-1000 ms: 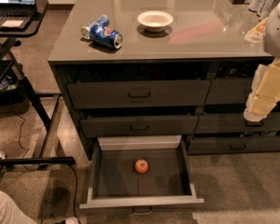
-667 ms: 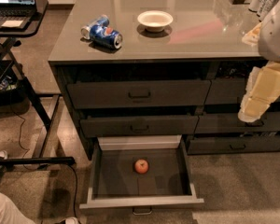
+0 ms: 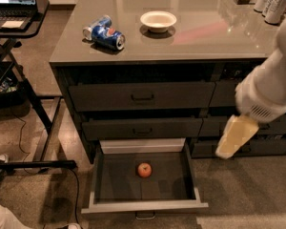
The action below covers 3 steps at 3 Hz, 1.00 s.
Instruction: Pick apple from bottom drawer and place on counter
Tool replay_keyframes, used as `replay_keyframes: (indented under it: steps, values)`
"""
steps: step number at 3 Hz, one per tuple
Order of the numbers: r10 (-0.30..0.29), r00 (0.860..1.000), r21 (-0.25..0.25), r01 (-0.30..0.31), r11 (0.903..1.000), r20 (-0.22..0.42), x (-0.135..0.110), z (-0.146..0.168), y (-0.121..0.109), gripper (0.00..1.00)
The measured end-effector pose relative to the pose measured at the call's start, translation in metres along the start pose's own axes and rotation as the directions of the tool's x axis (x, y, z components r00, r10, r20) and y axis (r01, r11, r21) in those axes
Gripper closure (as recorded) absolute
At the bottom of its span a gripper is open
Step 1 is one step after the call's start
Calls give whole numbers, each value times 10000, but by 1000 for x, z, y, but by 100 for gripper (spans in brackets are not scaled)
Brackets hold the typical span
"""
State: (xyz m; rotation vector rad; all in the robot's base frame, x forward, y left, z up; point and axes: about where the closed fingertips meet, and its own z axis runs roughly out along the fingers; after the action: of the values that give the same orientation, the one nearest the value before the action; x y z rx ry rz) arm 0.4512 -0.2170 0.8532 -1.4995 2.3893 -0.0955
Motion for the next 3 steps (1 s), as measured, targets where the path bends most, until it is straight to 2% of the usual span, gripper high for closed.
replay_keyframes:
  steps: [1, 2, 3]
  values:
    - [1093, 9938, -284, -1087, 9937, 191, 32, 97, 36, 0]
    - [1090, 9939, -279, -1084, 9937, 194, 31, 96, 36, 0]
    - [1290, 9908, -586, -1265, 9902, 412, 34, 124, 30, 0]
